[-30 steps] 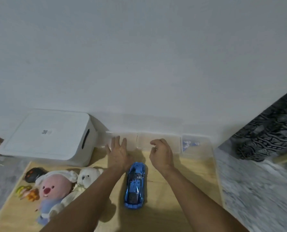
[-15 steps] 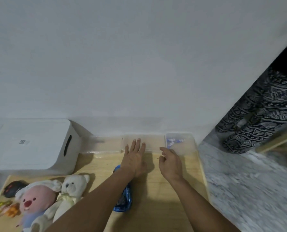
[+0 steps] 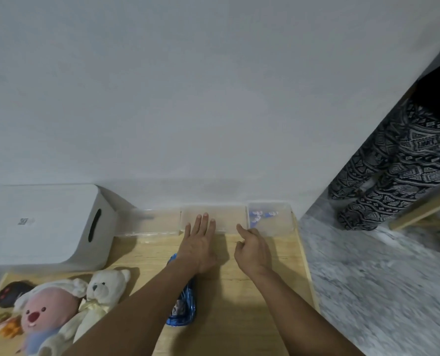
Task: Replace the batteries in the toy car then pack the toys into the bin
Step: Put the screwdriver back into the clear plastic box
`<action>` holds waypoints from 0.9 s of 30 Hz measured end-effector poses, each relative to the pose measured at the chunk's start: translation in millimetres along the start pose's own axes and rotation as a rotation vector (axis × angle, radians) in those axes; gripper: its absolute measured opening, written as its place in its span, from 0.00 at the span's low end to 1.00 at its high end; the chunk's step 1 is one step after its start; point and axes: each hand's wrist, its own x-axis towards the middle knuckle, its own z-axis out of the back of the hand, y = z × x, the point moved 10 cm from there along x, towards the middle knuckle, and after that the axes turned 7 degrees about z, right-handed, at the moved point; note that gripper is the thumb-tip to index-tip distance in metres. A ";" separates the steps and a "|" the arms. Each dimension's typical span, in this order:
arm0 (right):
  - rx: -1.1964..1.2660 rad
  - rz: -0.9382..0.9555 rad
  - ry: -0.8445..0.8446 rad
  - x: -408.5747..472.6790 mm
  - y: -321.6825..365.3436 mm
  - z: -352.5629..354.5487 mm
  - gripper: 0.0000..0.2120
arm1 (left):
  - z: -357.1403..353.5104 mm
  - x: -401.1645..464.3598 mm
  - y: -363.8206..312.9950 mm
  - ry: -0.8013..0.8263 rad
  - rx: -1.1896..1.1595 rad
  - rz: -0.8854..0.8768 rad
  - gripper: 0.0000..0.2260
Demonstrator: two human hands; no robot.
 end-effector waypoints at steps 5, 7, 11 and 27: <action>0.275 -0.123 -0.146 -10.9 -17.7 8.0 0.17 | 2.6 1.6 -1.3 -0.003 -0.011 0.023 0.43; 0.320 -0.192 -0.242 -18.1 -30.9 17.9 0.13 | 5.0 2.4 -2.2 -0.011 -0.040 0.037 0.42; 0.260 -0.191 -0.318 -24.0 -36.4 35.2 0.16 | 9.2 2.3 -8.7 -0.075 -0.053 0.027 0.40; -0.069 -0.099 -0.130 -18.7 -17.0 30.9 0.28 | 9.4 -11.7 -4.7 -0.063 -0.103 0.008 0.40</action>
